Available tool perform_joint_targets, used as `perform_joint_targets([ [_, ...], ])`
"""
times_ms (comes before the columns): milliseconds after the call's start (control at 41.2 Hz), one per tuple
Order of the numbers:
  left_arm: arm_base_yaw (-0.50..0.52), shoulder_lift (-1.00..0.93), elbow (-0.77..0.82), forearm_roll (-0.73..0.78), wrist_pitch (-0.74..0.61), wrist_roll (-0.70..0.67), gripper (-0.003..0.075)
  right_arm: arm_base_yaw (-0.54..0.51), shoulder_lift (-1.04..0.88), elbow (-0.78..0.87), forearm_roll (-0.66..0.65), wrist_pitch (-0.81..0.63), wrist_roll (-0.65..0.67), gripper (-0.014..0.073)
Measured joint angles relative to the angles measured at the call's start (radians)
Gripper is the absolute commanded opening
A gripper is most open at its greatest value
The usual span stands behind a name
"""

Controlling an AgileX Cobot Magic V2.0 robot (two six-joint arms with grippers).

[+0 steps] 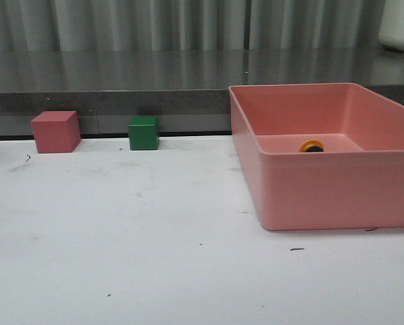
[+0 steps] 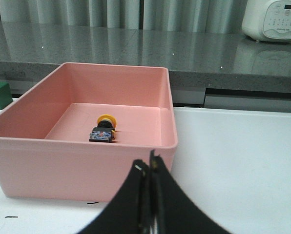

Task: Place and stand button with both arms

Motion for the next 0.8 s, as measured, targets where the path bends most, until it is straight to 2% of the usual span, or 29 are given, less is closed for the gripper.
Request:
perform_joint_targets([
  [802,0.000,0.000,0.000,0.000,0.000,0.000,-0.0020,0.000,0.000,0.000,0.000,-0.013,0.000,-0.0068],
])
